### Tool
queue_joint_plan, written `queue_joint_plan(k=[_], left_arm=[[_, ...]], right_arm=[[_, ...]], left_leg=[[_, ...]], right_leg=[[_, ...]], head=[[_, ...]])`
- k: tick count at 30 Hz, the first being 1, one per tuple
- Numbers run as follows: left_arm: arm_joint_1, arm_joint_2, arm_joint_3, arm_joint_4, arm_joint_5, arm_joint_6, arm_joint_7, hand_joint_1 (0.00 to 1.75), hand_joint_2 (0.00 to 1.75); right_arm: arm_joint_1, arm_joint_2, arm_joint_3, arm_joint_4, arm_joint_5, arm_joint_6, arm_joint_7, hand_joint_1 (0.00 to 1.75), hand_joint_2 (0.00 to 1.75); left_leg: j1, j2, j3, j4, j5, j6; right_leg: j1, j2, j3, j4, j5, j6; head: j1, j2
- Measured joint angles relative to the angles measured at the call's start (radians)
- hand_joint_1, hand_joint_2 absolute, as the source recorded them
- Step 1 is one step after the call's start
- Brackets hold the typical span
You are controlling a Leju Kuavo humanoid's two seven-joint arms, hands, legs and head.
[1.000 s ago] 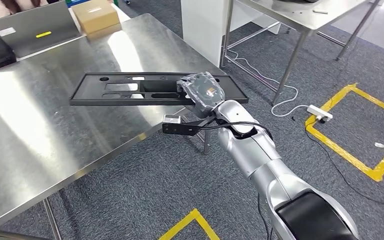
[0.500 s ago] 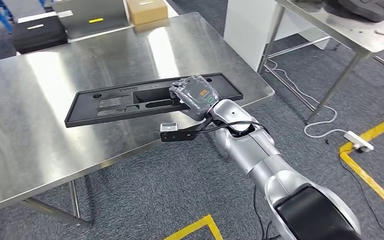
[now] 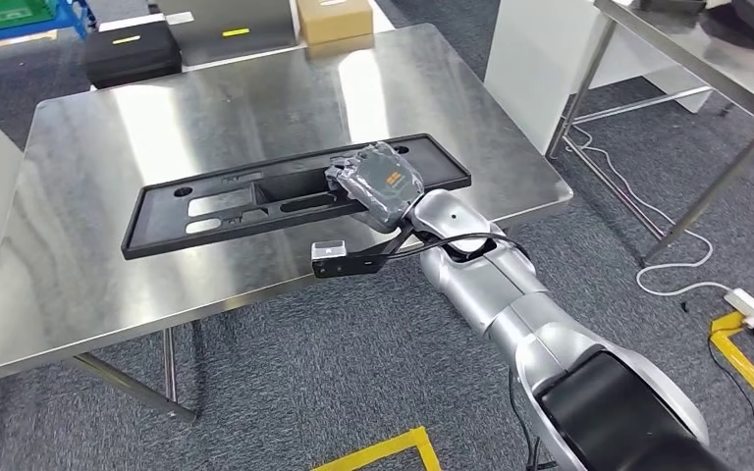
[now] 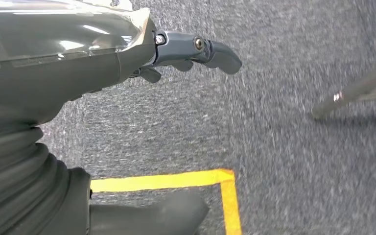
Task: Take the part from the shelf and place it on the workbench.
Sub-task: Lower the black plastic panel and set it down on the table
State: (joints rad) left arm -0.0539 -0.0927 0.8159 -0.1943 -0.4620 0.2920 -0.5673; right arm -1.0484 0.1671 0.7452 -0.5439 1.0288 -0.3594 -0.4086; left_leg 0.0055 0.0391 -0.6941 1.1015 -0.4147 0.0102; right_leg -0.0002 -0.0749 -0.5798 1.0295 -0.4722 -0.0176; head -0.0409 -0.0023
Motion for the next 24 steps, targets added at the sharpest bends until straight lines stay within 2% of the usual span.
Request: queue_joint_plan(k=[1, 2, 4, 5, 7, 9, 10, 11, 12, 13, 15, 16, 17, 18, 19, 20, 21, 22, 24], left_arm=[[-0.002, 0.000, 0.001, 0.000, 0.000, 0.006, -0.007, 0.00, 1.75], [-0.003, 0.000, 0.002, 0.000, 0.000, 0.009, -0.013, 0.00, 1.75], [-0.003, 0.000, 0.006, 0.000, 0.000, 0.008, -0.024, 0.00, 1.75], [-0.002, 0.000, 0.008, 0.000, 0.000, 0.005, -0.027, 0.00, 1.75], [-0.002, -0.002, 0.012, 0.000, 0.001, 0.001, -0.033, 0.00, 1.75], [-0.007, -0.003, 0.015, 0.000, 0.001, -0.001, -0.039, 0.00, 1.75], [-0.009, -0.003, 0.016, 0.000, 0.002, -0.007, -0.047, 0.00, 1.75], [-0.010, -0.004, 0.016, 0.000, 0.002, -0.021, -0.053, 0.00, 1.75], [-0.011, -0.005, 0.017, 0.000, 0.000, -0.040, -0.053, 0.00, 1.75], [-0.012, -0.006, 0.017, 0.000, -0.002, -0.059, -0.046, 0.00, 1.75], [-0.017, -0.009, 0.017, 0.000, -0.008, -0.085, -0.013, 0.00, 1.75], [-0.020, -0.010, 0.017, 0.000, -0.009, -0.094, 0.004, 0.00, 1.75], [-0.022, -0.010, 0.017, 0.000, -0.009, -0.103, 0.020, 0.00, 1.75], [-0.023, -0.008, 0.017, 0.000, -0.009, -0.113, 0.033, 0.00, 1.75], [-0.021, -0.007, 0.017, 0.000, -0.009, -0.121, 0.043, 0.00, 1.75], [-0.019, -0.004, 0.017, 0.000, -0.009, -0.128, 0.050, 0.00, 1.75], [-0.017, -0.002, 0.017, 0.000, -0.009, -0.134, 0.055, 0.00, 1.75], [-0.017, 0.001, 0.017, 0.000, -0.009, -0.139, 0.058, 0.00, 1.75], [-0.021, 0.008, 0.017, 0.000, -0.010, -0.146, 0.062, 0.00, 1.75]], right_arm=[[-0.007, -0.002, 0.003, 0.005, -0.004, -0.008, 0.000, 1.38, 1.75], [-0.013, -0.004, 0.006, 0.010, -0.008, -0.016, 0.000, 1.38, 1.75], [-0.022, -0.007, 0.010, 0.021, -0.016, -0.025, 0.001, 1.38, 1.75], [-0.025, -0.009, 0.012, 0.026, -0.020, -0.028, 0.002, 1.38, 1.75], [-0.033, -0.016, 0.016, 0.035, -0.027, -0.037, 0.003, 1.38, 1.75], [-0.035, -0.029, 0.019, 0.047, -0.030, -0.044, 0.004, 1.38, 1.75], [-0.034, -0.035, 0.021, 0.055, -0.030, -0.045, 0.010, 1.38, 1.75], [-0.031, -0.040, 0.023, 0.063, -0.027, -0.045, 0.020, 1.38, 1.75], [-0.028, -0.042, 0.025, 0.072, -0.024, -0.045, 0.035, 1.38, 1.75], [-0.026, -0.043, 0.028, 0.080, -0.020, -0.045, 0.052, 1.38, 1.75], [-0.028, -0.045, 0.032, 0.091, -0.015, -0.044, 0.076, 1.38, 1.75], [-0.029, -0.046, 0.033, 0.094, -0.013, -0.043, 0.081, 1.38, 1.75], [-0.028, -0.046, 0.033, 0.097, -0.010, -0.041, 0.084, 1.38, 1.75], [-0.027, -0.047, 0.033, 0.099, -0.008, -0.039, 0.088, 1.38, 1.75], [-0.025, -0.045, 0.034, 0.100, -0.005, -0.038, 0.091, 1.38, 1.75], [-0.024, -0.044, 0.034, 0.100, -0.003, -0.037, 0.095, 1.38, 1.75], [-0.025, -0.042, 0.034, 0.101, 0.000, -0.036, 0.098, 1.38, 1.75], [-0.026, -0.040, 0.034, 0.101, 0.002, -0.037, 0.102, 1.38, 1.75], [-0.025, -0.039, 0.034, 0.102, 0.007, -0.037, 0.106, 1.38, 1.75]], left_leg=[[-0.006, 0.014, 0.024, -0.045, 0.011, 0.008], [-0.012, 0.022, 0.034, -0.066, 0.011, 0.014], [-0.016, 0.004, 0.037, -0.073, 0.008, 0.023], [-0.013, -0.007, 0.042, -0.079, 0.011, 0.027], [-0.006, -0.027, 0.052, -0.093, 0.019, 0.037], [-0.001, -0.050, 0.055, -0.098, 0.022, 0.042], [-0.001, -0.065, 0.054, -0.098, 0.023, 0.043], [0.000, -0.081, 0.054, -0.097, 0.023, 0.043], [0.002, -0.096, 0.054, -0.096, 0.023, 0.043], [0.003, -0.111, 0.055, -0.094, 0.022, 0.041], [0.004, -0.137, 0.051, -0.086, 0.019, 0.033], [0.003, -0.148, 0.047, -0.082, 0.017, 0.027], [0.003, -0.158, 0.043, -0.078, 0.016, 0.021], [0.005, -0.168, 0.039, -0.076, 0.017, 0.013], [0.009, -0.177, 0.036, -0.077, 0.019, 0.007], [0.012, -0.176, 0.033, -0.075, 0.018, 0.001], [0.013, -0.159, 0.026, -0.064, 0.011, -0.004], [0.013, -0.132, 0.013, -0.037, -0.004, -0.009], [0.012, -0.068, -0.040, 0.070, -0.056, -0.016]], right_leg=[[0.003, -0.009, 0.001, 0.000, -0.003, 0.003], [0.006, -0.018, 0.003, 0.000, -0.006, 0.007], [0.009, -0.036, 0.009, -0.004, -0.011, 0.016], [0.009, -0.033, 0.010, -0.001, -0.015, 0.021], [0.008, 0.007, -0.009, 0.046, -0.040, 0.025], [0.001, 0.054, -0.066, 0.162, -0.086, 0.022], [-0.002, 0.063, -0.098, 0.224, -0.105, 0.024], [-0.005, 0.066, -0.120, 0.260, -0.112, 0.028], [-0.008, 0.069, -0.126, 0.261, -0.104, 0.037], [-0.012, 0.073, -0.115, 0.227, -0.082, 0.048], [-0.024, 0.105, -0.060, 0.097, -0.024, 0.068], [-0.028, 0.121, -0.037, 0.046, -0.005, 0.070], [-0.031, 0.133, -0.023, 0.017, 0.005, 0.067], [-0.029, 0.134, -0.018, 0.007, 0.007, 0.060], [-0.027, 0.124, -0.016, 0.008, 0.009, 0.051], [-0.027, 0.114, -0.015, 0.006, 0.010, 0.044], [-0.027, 0.105, -0.012, 0.004, 0.012, 0.037], [-0.028, 0.095, -0.010, 0.001, 0.012, 0.030], [-0.026, 0.075, -0.006, 0.000, 0.010, 0.019]], head=[[0.000, 0.000], [0.001, 0.000], [0.002, 0.000], [0.002, 0.000], [0.004, 0.000], [0.006, 0.000], [0.008, 0.000], [0.008, 0.000], [0.009, 0.000], [0.009, 0.000], [0.010, 0.000], [0.010, 0.000], [0.009, 0.000], [0.009, 0.000], [0.007, 0.000], [0.008, 0.000], [0.004, 0.000], [0.000, 0.000], [-0.007, 0.000]])
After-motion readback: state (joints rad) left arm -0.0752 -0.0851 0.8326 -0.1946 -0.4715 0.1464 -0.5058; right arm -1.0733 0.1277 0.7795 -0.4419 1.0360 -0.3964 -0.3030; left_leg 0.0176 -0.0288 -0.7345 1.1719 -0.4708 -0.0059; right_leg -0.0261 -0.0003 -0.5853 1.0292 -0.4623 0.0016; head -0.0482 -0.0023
